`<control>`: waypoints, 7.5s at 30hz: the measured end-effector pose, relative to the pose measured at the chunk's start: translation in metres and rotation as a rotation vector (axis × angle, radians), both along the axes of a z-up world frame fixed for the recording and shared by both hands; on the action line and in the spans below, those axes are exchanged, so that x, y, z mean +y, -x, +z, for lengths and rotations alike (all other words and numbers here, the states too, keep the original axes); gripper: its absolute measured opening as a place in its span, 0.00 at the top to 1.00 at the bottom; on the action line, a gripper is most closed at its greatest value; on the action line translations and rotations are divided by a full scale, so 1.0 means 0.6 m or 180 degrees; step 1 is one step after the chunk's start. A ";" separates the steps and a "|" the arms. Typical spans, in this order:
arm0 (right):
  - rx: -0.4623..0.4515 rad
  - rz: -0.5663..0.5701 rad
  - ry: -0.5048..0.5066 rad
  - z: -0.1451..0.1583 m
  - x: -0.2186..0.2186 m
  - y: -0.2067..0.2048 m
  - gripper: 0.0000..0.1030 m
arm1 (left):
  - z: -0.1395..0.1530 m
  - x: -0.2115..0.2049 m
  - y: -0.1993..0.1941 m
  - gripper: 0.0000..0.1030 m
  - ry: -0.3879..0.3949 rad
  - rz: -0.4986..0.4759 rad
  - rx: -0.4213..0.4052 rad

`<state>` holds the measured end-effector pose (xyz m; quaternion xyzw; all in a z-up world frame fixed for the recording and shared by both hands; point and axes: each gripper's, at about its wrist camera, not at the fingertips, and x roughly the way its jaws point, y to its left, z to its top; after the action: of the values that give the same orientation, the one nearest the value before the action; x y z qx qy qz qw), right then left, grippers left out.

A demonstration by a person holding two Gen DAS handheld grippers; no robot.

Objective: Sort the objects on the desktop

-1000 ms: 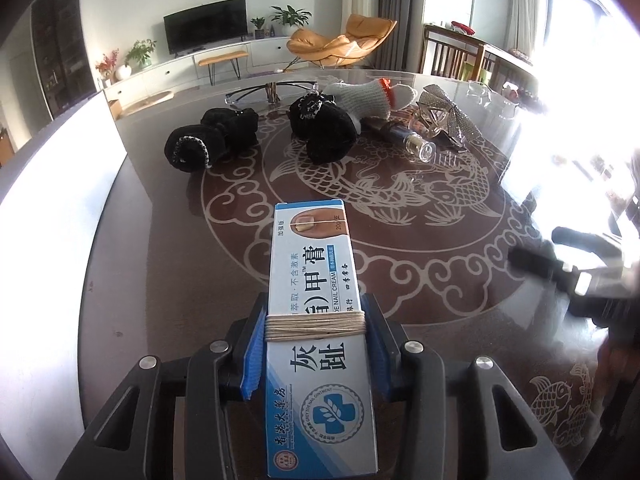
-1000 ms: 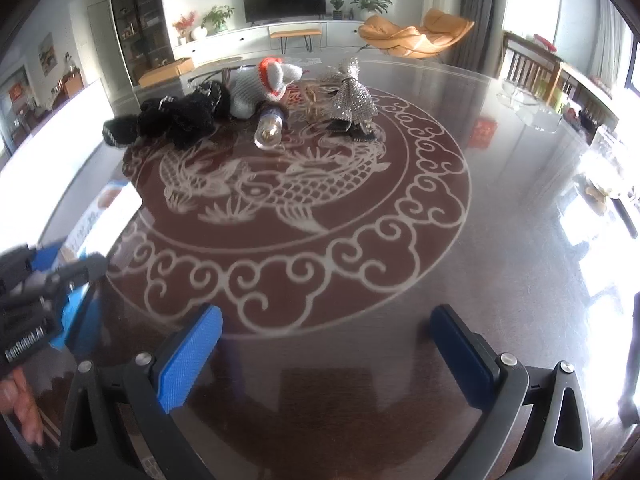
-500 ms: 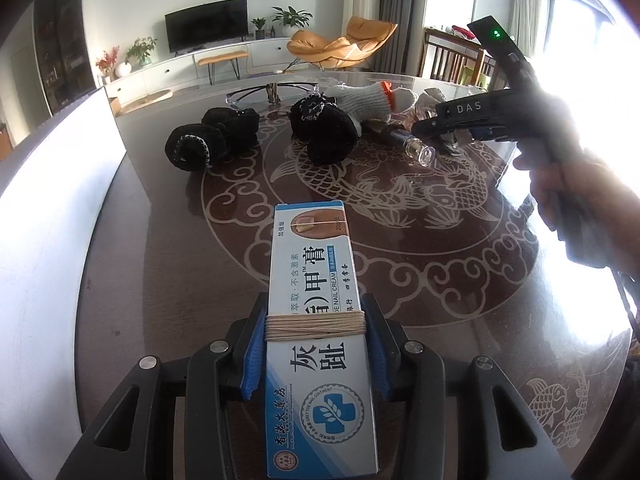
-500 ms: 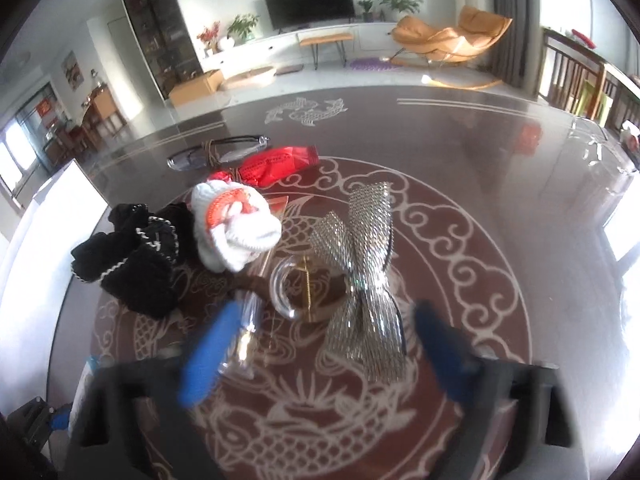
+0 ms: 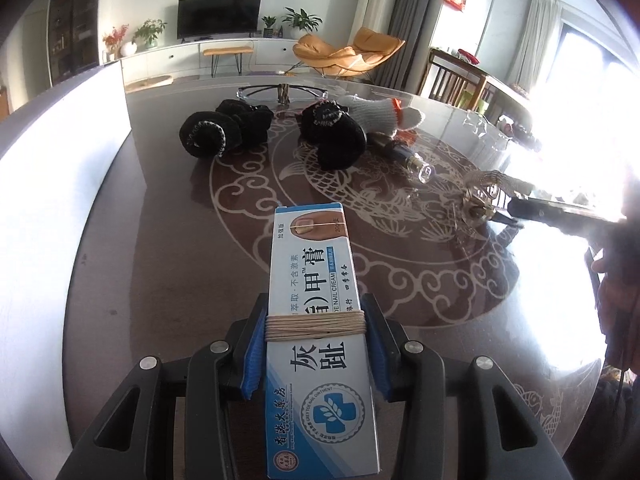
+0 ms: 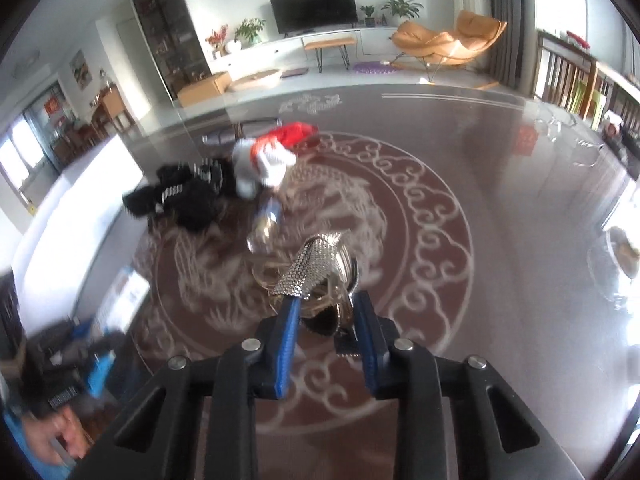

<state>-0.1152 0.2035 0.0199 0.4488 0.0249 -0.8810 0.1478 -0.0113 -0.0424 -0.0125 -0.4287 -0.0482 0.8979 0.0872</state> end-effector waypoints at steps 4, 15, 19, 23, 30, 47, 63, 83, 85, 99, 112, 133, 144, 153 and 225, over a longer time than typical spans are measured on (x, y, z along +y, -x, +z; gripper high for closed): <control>0.0200 0.0212 -0.0245 -0.004 -0.017 -0.030 0.13 | 0.000 0.002 0.002 0.58 0.0020 -0.0009 0.0005; 0.0050 -0.0268 -0.0090 -0.041 -0.054 0.015 0.50 | 0.009 -0.007 -0.007 0.58 0.0002 0.0042 0.0064; 0.0152 -0.0209 0.0010 0.000 -0.050 -0.028 0.50 | 0.056 -0.015 -0.039 0.58 -0.0219 0.0013 0.0193; 0.0276 0.0043 0.0319 0.080 -0.089 -0.068 0.50 | 0.141 -0.038 -0.084 0.58 -0.0436 -0.0049 0.0400; 0.0474 0.0994 0.0968 0.200 -0.309 -0.141 0.50 | 0.270 -0.222 -0.198 0.58 -0.0157 0.0627 0.0755; -0.0386 0.2020 0.1161 0.124 -0.637 -0.171 0.15 | 0.140 -0.481 -0.246 0.30 -0.0454 0.2113 -0.0219; 0.0200 -0.0374 -0.0414 -0.028 -0.127 -0.139 0.00 | 0.201 -0.030 -0.154 0.04 -0.0317 -0.0105 0.0306; -0.0002 -0.0613 -0.0324 -0.071 -0.046 -0.114 0.00 | -0.015 0.035 0.044 0.02 0.0499 0.0140 -0.0216; -0.0002 -0.0614 -0.0325 -0.071 -0.045 -0.114 0.00 | -0.015 0.043 0.043 0.00 0.0586 0.0103 -0.0190; -0.0003 -0.0616 -0.0327 -0.071 -0.047 -0.114 0.00 | -0.014 0.035 0.044 0.00 0.0545 0.0121 -0.0203; -0.0003 -0.0616 -0.0327 -0.071 -0.048 -0.114 0.00 | -0.015 0.036 0.045 0.00 0.0545 0.0121 -0.0203; -0.0003 -0.0615 -0.0326 -0.071 -0.048 -0.114 0.00 | -0.017 0.035 0.047 0.00 0.0544 0.0122 -0.0201; -0.0004 -0.0615 -0.0326 -0.071 -0.049 -0.114 0.00 | -0.017 0.035 0.047 0.00 0.0544 0.0122 -0.0200; -0.0004 -0.0615 -0.0326 -0.071 -0.049 -0.114 0.00 | -0.017 0.035 0.048 0.00 0.0544 0.0122 -0.0200; -0.0004 -0.0614 -0.0326 -0.071 -0.049 -0.114 0.00 | -0.019 0.035 0.050 0.00 0.0543 0.0124 -0.0197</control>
<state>-0.0470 0.1744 -0.0230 0.4566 0.0265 -0.8884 0.0392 -0.0415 -0.0217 -0.0240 -0.4611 0.0175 0.8866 0.0313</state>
